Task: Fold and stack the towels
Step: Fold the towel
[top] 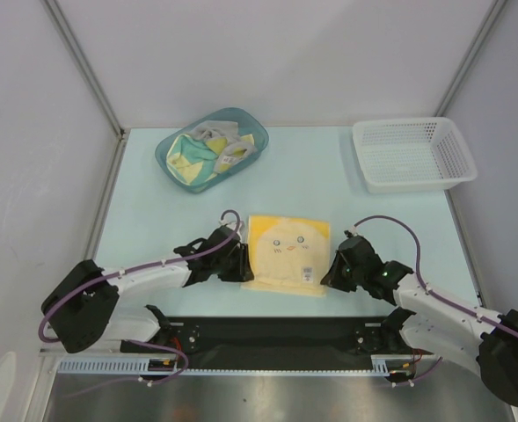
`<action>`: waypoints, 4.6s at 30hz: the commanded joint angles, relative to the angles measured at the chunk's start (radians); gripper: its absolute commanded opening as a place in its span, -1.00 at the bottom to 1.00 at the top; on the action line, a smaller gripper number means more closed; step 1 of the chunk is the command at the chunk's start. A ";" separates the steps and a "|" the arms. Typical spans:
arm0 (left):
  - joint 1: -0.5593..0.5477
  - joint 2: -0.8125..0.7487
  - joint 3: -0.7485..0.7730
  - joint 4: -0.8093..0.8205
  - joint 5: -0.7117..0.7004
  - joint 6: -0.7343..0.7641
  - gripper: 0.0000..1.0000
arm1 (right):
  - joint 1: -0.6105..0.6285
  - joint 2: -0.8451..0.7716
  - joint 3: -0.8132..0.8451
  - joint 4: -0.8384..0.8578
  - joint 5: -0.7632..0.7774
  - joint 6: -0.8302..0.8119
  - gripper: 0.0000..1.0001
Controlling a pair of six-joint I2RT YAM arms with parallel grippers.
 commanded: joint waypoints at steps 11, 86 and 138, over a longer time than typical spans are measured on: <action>-0.024 0.011 0.031 -0.023 -0.052 -0.013 -0.15 | 0.006 -0.014 0.024 0.024 0.015 -0.002 -1.00; 0.135 0.480 0.613 -0.167 -0.097 0.264 -0.15 | -0.319 0.549 0.350 0.306 -0.086 -0.416 -0.71; 0.371 0.660 0.774 -0.235 0.412 0.922 0.13 | -0.545 0.935 0.729 -0.017 -0.582 -0.974 -0.43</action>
